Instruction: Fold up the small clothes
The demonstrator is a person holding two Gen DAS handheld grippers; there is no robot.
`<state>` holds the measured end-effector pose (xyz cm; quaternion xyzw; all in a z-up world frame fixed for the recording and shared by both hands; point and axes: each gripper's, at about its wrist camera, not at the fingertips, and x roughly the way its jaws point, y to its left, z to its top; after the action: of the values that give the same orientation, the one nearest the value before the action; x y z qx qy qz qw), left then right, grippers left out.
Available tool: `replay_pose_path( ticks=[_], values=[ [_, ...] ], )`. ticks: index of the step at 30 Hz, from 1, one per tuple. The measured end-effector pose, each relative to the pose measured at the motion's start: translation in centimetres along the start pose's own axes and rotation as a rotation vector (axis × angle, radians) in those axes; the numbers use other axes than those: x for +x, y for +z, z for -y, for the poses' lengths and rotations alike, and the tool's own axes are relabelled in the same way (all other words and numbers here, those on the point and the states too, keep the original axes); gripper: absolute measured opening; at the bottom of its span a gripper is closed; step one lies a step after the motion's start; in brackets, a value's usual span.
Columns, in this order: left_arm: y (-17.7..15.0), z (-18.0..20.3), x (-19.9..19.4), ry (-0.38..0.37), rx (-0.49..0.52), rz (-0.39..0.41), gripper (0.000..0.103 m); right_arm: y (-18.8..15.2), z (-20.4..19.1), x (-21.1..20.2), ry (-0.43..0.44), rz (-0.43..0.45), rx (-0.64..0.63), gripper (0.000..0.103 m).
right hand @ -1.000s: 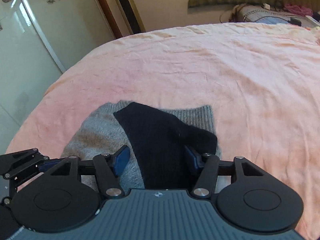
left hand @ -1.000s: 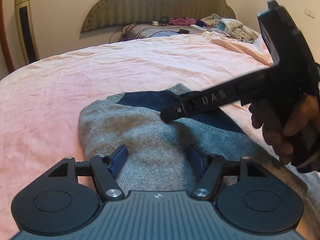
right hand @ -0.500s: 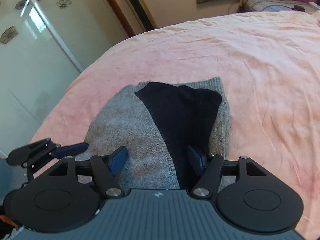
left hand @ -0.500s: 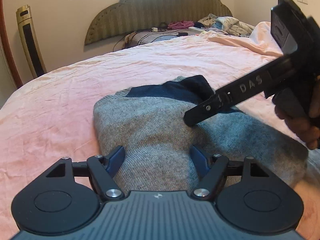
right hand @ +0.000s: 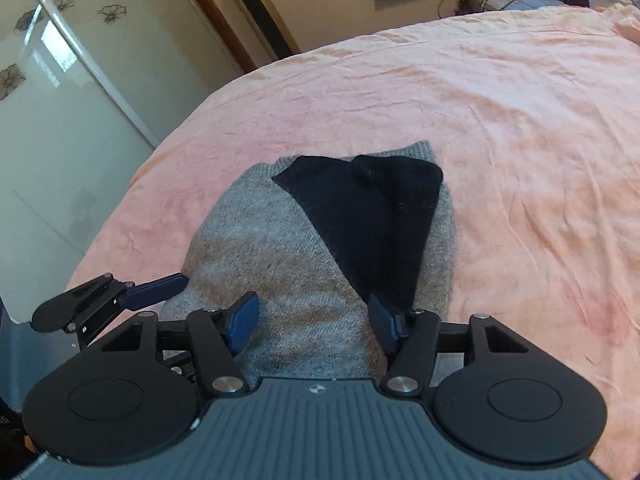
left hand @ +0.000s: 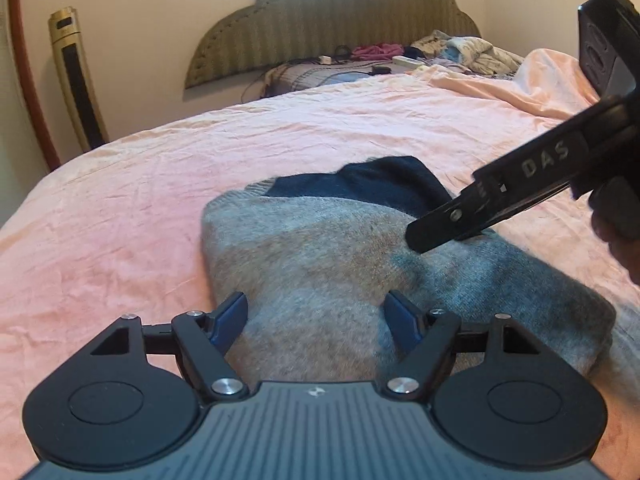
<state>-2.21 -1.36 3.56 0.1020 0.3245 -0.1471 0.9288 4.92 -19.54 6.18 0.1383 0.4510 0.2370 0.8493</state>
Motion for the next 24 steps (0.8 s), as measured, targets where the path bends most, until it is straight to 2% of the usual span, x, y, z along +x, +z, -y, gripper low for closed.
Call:
replay_pose_path(
  ticks=[3, 4, 5, 6, 7, 8, 9, 10, 11, 12, 13, 14, 16, 20, 21, 22, 23, 24],
  values=[
    [-1.2, 0.4, -3.4, -0.071, -0.003, 0.053, 0.074, -1.1, -1.5, -1.9, 0.074, 0.017, -0.032, 0.063],
    [-1.8, 0.7, -4.2, -0.101, 0.007, 0.063, 0.074, -1.6, -1.6, -1.8, 0.101, 0.008, -0.023, 0.066],
    [-2.4, 1.2, -4.5, -0.132, 0.030, 0.054, 0.074, -2.1, -1.4, -1.3, 0.102, -0.012, -0.014, 0.070],
    [-3.1, 1.8, -4.0, -0.146, 0.063, 0.011, 0.075, -2.6, -0.9, -0.3, 0.080, -0.042, -0.003, 0.070],
    [-3.9, 2.2, -3.0, -0.134, 0.092, -0.043, 0.076, -3.3, -0.2, 0.4, 0.088, -0.023, -0.008, 0.065],
    [-4.9, 2.1, -2.4, -0.115, 0.101, -0.037, 0.076, -3.6, 0.5, 0.4, 0.119, 0.005, -0.009, 0.062],
    [-5.3, 1.6, -2.6, -0.129, 0.075, -0.011, 0.076, -3.4, 1.3, 0.1, 0.120, 0.001, 0.039, 0.056],
    [-5.3, 1.0, -2.8, -0.123, 0.040, -0.029, 0.076, -3.2, 1.6, -0.2, 0.091, -0.017, 0.069, 0.038],
    [-5.0, 0.6, -3.3, -0.113, 0.004, -0.045, 0.074, -3.1, 1.6, -0.7, 0.068, -0.029, 0.075, 0.030],
    [-4.9, 0.2, -4.1, -0.113, -0.019, -0.035, 0.074, -3.2, 1.5, -1.5, 0.068, -0.026, 0.080, 0.031],
    [-5.1, -0.3, -5.1, -0.109, -0.033, -0.013, 0.074, -3.5, 1.4, -2.7, 0.082, -0.012, 0.083, 0.037],
    [-5.4, -0.5, -5.8, -0.091, -0.039, -0.009, 0.074, -3.8, 1.3, -3.8, 0.091, 0.005, 0.083, 0.046],
    [-6.3, -0.8, -6.8, -0.079, -0.052, -0.018, 0.074, -4.9, 1.4, -5.6, 0.080, 0.018, 0.090, 0.058],
    [-8.0, -0.7, -6.9, -0.072, -0.074, -0.071, 0.074, -7.1, 1.8, -6.3, 0.021, -0.047, 0.060, 0.058],
    [-8.2, -0.8, -6.4, -0.052, -0.087, -0.081, 0.074, -7.5, 1.9, -6.1, 0.017, -0.063, 0.056, 0.056],
    [-8.3, -0.9, -6.0, -0.040, -0.108, -0.083, 0.068, -7.8, 1.8, -5.8, 0.027, -0.081, 0.050, 0.036],
    [-8.3, -1.2, -5.9, -0.036, -0.135, -0.071, 0.056, -8.0, 1.5, -5.7, 0.020, -0.082, 0.032, 0.022],
    [-8.0, -1.4, -5.9, -0.044, -0.157, -0.063, 0.045, -8.0, 1.0, -6.0, 0.005, -0.064, -0.005, 0.021]
  ],
)
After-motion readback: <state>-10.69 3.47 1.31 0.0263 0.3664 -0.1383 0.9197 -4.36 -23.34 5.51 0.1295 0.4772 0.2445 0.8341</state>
